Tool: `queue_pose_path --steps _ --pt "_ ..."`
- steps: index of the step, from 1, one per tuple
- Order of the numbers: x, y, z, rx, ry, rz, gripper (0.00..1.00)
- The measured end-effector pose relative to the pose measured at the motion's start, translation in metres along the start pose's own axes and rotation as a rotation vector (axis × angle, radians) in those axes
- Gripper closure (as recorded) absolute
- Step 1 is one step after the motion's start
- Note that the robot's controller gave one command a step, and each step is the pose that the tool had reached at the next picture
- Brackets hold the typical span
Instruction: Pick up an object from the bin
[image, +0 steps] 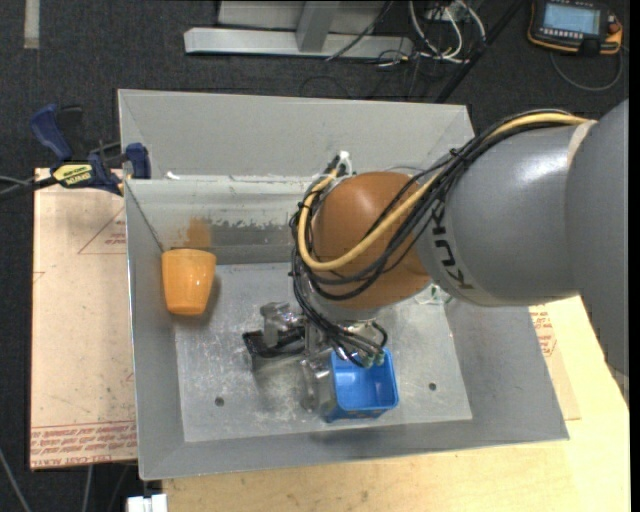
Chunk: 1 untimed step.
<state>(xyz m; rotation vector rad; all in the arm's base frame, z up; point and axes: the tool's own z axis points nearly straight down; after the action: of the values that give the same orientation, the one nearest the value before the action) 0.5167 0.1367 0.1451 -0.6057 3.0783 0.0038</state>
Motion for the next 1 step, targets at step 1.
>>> queue_pose_path --steps 1 --pt "-0.0112 -0.0112 0.0026 0.000 -0.003 0.240 0.00"
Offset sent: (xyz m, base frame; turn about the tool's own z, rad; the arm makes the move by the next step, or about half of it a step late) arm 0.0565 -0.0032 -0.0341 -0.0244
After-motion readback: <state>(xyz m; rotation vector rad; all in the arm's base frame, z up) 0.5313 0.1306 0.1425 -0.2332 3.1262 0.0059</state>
